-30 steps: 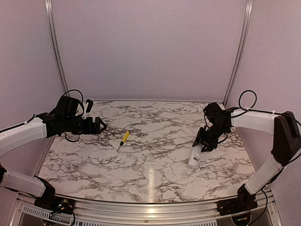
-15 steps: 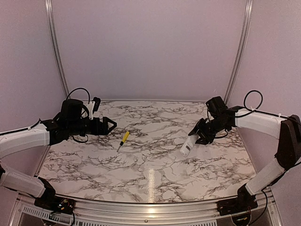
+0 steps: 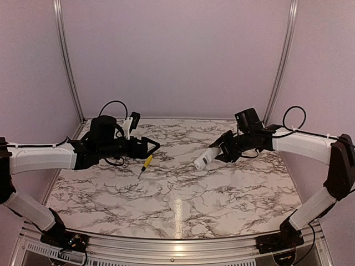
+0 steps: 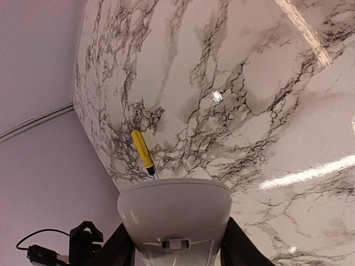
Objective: Unload the batteries from the remote control
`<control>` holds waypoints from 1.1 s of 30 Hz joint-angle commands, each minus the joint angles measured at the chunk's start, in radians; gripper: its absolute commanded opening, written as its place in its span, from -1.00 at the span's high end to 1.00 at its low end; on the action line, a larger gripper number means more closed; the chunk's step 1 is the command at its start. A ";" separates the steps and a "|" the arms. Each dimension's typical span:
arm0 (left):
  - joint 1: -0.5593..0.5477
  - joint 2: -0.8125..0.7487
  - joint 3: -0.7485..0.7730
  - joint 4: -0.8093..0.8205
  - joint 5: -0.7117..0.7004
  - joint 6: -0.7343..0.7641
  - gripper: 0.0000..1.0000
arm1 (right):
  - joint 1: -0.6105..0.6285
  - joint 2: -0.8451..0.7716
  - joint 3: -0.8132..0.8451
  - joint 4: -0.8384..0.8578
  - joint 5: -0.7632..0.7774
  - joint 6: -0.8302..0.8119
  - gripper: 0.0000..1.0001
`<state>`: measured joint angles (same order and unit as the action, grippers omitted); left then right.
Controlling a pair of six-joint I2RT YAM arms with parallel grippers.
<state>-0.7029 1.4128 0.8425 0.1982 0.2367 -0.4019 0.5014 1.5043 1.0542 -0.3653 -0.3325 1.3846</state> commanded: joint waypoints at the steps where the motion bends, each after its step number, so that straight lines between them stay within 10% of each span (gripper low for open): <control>1: -0.029 0.038 0.067 0.107 0.041 -0.034 -0.86 | 0.026 0.014 0.066 0.131 0.037 0.152 0.70; 33: -0.090 0.233 0.183 0.419 0.143 -0.085 -0.65 | 0.149 0.066 0.235 0.228 0.187 0.466 0.71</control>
<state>-0.7845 1.6176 0.9783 0.5747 0.3660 -0.4900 0.6346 1.5578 1.2388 -0.1478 -0.1871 1.8099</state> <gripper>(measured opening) 0.835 0.475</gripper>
